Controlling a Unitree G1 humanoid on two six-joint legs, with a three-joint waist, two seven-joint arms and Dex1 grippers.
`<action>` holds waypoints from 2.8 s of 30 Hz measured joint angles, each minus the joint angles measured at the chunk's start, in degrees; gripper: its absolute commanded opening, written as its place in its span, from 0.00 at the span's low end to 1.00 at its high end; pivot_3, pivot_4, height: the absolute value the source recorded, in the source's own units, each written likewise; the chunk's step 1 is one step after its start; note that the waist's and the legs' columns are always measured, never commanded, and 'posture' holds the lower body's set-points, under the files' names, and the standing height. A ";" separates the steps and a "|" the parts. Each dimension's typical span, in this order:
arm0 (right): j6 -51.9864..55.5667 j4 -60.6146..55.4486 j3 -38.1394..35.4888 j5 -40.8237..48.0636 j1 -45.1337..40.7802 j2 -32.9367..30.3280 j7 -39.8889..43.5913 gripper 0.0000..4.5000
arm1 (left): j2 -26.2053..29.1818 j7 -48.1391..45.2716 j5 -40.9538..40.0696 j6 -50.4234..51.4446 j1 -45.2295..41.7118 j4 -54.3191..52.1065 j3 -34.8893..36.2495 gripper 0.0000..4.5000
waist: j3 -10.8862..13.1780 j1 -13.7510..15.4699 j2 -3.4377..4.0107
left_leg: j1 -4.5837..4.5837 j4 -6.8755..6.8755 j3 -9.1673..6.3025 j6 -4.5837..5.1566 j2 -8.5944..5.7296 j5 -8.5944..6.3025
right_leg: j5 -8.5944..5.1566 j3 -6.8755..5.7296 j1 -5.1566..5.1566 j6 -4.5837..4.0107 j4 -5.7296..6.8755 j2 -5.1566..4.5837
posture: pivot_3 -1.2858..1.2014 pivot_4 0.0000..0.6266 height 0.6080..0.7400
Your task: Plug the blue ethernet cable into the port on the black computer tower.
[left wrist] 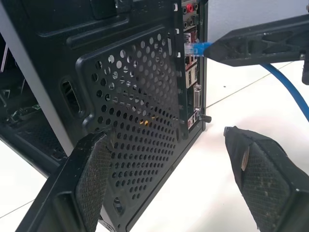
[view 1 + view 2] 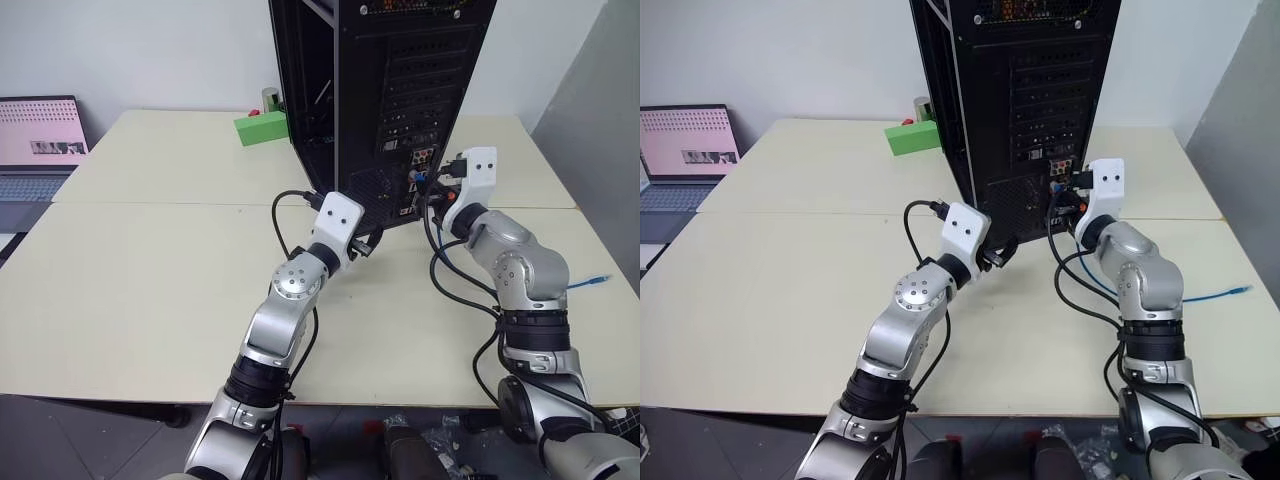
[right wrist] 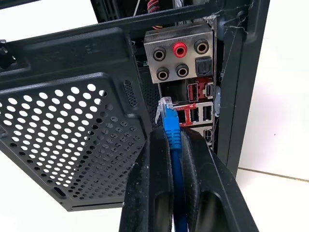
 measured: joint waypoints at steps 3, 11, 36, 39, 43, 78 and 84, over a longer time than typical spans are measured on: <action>-0.16 0.82 0.13 -0.24 -0.01 0.00 0.01 0.00 | 0.00 -0.02 0.00 0.00 0.00 0.00 0.00 0.85 | 0.00 -0.02 0.00 | 0.00 0.00 0.00 0.00 0.00 0.00 | 0.00 0.00 -0.01 0.00 0.00 0.00 | 0.52 0.24 1.00; -0.15 0.93 0.19 -0.31 -0.01 -0.07 0.00 0.00 | 0.00 -0.02 -0.01 0.00 0.00 0.00 0.00 0.85 | 0.00 -0.02 0.00 | 0.00 0.00 0.00 0.00 0.00 0.00 | 0.00 0.00 0.00 0.00 0.00 0.00 | 0.52 0.24 1.00; 1.75 -0.15 0.03 -0.55 0.54 -0.42 -0.10 0.00 | 0.01 -0.22 0.00 0.02 0.01 0.00 -0.05 0.85 | 0.00 -0.03 0.00 | -0.01 -0.01 0.00 0.00 0.00 0.00 | 0.00 0.00 -0.01 0.00 -0.01 0.00 | 0.52 0.24 1.00; 0.93 0.69 0.08 -0.78 0.28 -0.44 -0.04 0.00 | 0.01 -0.21 0.00 0.05 0.01 0.00 -0.05 0.85 | 0.00 -0.03 0.00 | -0.01 -0.01 0.00 0.00 0.00 0.00 | 0.00 0.00 -0.01 0.00 -0.02 0.00 | 0.52 0.24 1.00; 0.50 1.16 0.15 -1.33 0.24 -0.44 -0.01 0.00 | 0.01 -0.20 0.01 0.06 0.01 0.00 -0.05 0.85 | 0.00 -0.03 0.00 | -0.01 -0.02 0.00 0.00 0.00 0.00 | 0.00 0.00 -0.01 0.00 -0.02 0.00 | 0.52 0.24 1.00; -2.81 4.12 2.19 -4.54 -1.41 -0.50 2.04 0.00 | -0.22 -1.51 -1.19 0.17 0.09 -0.01 -0.19 0.85 | 0.00 -0.46 0.00 | 0.00 -0.03 0.01 0.00 0.01 0.00 | 0.00 0.01 -0.04 0.00 -0.01 0.01 | 0.52 0.24 1.00; -2.88 4.41 2.22 -4.86 -1.78 0.56 0.61 0.00 | -0.22 -1.53 -1.22 0.19 0.09 -0.01 -0.25 0.85 | 0.00 -0.49 0.00 | 0.00 -0.03 0.01 0.00 0.01 0.00 | 0.00 0.02 -0.04 0.00 -0.01 0.01 | 0.52 0.24 1.00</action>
